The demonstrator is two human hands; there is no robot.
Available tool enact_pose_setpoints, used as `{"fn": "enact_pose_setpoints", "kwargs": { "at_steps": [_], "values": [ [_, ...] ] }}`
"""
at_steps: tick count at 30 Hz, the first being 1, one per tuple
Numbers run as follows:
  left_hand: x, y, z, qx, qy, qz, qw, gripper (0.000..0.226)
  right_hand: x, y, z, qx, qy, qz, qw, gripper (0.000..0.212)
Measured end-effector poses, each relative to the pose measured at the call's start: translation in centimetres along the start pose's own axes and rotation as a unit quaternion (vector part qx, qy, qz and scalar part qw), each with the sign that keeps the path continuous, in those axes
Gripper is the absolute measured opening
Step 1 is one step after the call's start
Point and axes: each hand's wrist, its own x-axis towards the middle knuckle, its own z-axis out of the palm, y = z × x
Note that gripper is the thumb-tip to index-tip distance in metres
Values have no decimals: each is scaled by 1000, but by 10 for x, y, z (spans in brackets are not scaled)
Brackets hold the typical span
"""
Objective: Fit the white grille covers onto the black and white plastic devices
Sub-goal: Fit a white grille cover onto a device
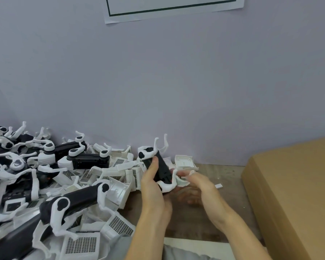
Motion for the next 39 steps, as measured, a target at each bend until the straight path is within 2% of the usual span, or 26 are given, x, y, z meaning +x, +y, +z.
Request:
{"fn": "enact_pose_setpoints", "kwargs": {
  "at_steps": [2,4,6,10,11,13,15,16,17,19,22,26,29,32,34,37,39],
  "values": [
    [0,3,-2,-20,-8,-21,1000,27,-1,-2,0,-10,32,-10,999,29],
    [1,2,-4,-2,-19,-13,1000,25,3,0,-3,-68,119,-14,990,23],
    [2,1,-4,9,-15,-2,1000,22,11,0,-8,-152,190,-25,970,28],
    [2,1,-1,0,5,-40,999,19,50,-4,-15,-245,241,-34,939,24],
    [2,1,-1,8,10,-41,999,18,60,-6,-17,-283,233,-25,930,26],
    [3,0,-2,22,20,-39,999,16,77,-5,-22,-387,165,-5,907,32],
    [4,2,-4,19,19,-40,999,15,86,-1,-25,-520,88,17,850,33],
    [6,2,-5,19,15,-34,999,13,87,1,-26,-562,76,17,823,29],
    [7,2,-6,22,13,-26,999,12,89,2,-27,-575,85,11,814,22],
    [10,2,-6,29,17,-11,999,10,90,0,-27,-531,127,-19,838,12],
    [11,1,-5,28,23,-2,999,17,82,-7,-28,-344,201,-40,916,22],
    [9,-2,-4,49,26,-9,998,24,47,-11,-29,-169,239,-15,956,16],
    [12,-7,-5,101,0,3,995,20,14,-1,-24,-103,245,-15,964,13],
    [13,-12,-8,178,-21,44,983,19,-8,14,-28,-53,320,-16,946,15],
    [12,-12,-9,221,-22,72,972,27,-9,15,-34,3,360,14,933,18],
    [6,-14,-7,293,-45,94,950,40,-3,3,-37,140,351,52,924,24],
    [4,-16,-7,347,-59,116,929,41,-1,-5,-33,161,341,50,925,26]
  ]
}}
